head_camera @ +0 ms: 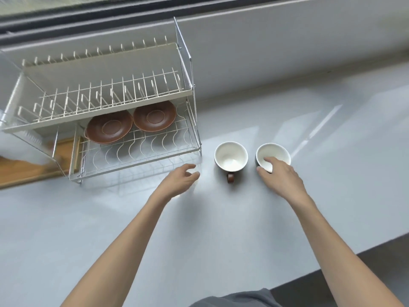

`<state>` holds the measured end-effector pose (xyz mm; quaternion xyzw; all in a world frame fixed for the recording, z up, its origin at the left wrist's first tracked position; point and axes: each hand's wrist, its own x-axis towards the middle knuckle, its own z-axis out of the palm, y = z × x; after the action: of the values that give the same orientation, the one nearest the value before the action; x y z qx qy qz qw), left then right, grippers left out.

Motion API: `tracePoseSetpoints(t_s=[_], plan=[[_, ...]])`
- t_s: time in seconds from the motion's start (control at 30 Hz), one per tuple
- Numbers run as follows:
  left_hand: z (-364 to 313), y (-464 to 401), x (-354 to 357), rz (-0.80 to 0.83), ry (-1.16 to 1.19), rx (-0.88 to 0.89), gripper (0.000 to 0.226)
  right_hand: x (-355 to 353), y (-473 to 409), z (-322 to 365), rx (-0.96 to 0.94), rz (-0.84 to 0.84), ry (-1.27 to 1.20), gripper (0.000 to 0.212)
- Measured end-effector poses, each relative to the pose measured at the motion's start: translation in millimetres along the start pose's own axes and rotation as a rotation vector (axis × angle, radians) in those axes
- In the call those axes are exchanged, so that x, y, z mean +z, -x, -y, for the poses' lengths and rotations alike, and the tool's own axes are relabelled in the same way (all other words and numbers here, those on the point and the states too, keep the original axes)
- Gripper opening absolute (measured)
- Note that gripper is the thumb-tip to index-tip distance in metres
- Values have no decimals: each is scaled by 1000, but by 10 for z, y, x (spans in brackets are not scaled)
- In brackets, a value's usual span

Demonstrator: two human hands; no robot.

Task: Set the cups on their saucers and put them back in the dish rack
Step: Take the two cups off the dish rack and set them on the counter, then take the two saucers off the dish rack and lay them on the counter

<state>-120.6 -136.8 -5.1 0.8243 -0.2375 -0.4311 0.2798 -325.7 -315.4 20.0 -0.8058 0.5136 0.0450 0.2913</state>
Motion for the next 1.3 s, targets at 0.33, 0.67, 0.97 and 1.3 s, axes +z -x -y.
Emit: tracePoseSetpoints(t_s=[0.33,0.67,0.97,1.3], plan=[[394,522,-995,-1,-449,-8,54,169,157,1048,-361,240,231,56],[533,594,-1594,-127,-662,-62,57,522,122,1981,-586,119,480,48],[475,37,-1400,-728,-677,148,63,816,-243,2302,-748,-150,336,56],[468,-539,-1214,-892,-292,146,53,1059,-857,2560,-703,-221,213,48]])
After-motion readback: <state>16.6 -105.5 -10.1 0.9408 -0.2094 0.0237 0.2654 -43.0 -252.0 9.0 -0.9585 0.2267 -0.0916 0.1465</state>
